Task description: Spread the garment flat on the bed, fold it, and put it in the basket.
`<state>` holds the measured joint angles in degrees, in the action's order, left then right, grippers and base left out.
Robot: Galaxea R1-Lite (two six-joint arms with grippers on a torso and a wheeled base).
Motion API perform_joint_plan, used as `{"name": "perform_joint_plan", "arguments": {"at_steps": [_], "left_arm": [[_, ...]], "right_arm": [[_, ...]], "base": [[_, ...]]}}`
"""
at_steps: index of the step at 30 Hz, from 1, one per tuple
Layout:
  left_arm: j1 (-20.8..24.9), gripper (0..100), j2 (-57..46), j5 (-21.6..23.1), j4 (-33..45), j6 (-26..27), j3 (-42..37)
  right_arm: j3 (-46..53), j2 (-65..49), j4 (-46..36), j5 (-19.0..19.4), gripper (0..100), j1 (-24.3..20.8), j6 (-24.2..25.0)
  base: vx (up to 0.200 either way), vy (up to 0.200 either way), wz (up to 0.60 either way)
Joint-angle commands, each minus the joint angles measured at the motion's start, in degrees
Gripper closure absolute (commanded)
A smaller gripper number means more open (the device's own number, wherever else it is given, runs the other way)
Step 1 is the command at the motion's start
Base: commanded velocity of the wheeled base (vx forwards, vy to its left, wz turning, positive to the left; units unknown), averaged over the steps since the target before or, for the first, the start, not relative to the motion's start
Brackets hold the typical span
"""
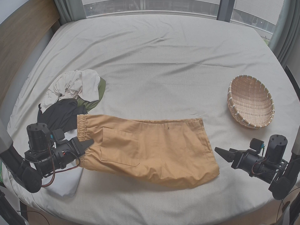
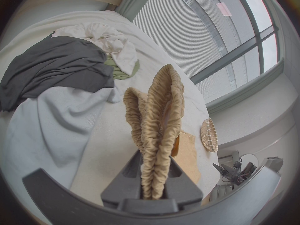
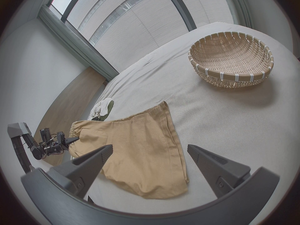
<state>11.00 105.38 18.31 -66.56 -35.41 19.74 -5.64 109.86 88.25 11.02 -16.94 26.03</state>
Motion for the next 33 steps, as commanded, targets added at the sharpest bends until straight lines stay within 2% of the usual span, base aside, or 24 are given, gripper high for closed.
{"name": "perform_joint_plan", "arguments": {"at_steps": [1,7,8,15,21,27,33], "left_arm": [[4.8,100,-1.2,0.0,-0.4,0.1,1.4],[9.9,100,-0.8,0.3,-1.1,-0.3,4.5],[13.0,100,-0.3,0.3,-1.2,-0.5,6.5],[20.8,100,2.6,0.3,-1.8,-1.0,11.2],[25.1,100,8.4,0.9,-5.8,-2.9,16.0],[29.2,100,15.9,0.2,-8.7,-3.3,20.3],[30.2,100,17.8,0.1,-9.3,-3.3,22.0]], "right_arm": [[-0.4,0.2,0.0,0.0,0,-1.0,0.3],[-1.2,0.2,0.1,0.0,0,-1.8,1.1],[-1.5,0.3,0.1,0.0,0,-2.1,1.1],[-2.0,0.1,0.1,-0.1,0,-2.0,1.8],[-1.8,-0.6,0.2,-0.4,0,-1.3,2.9],[-1.7,-0.4,0.2,-2.4,0,-0.9,3.0],[-2.0,-0.6,0.1,-2.5,0,0.5,3.0]], "base": [[0.0,0.0,0.0],[0.0,0.0,0.0],[0.0,0.0,0.0],[0.0,0.0,0.0],[0.0,0.0,0.0],[0.0,0.0,0.0],[0.0,0.0,0.0]]}}
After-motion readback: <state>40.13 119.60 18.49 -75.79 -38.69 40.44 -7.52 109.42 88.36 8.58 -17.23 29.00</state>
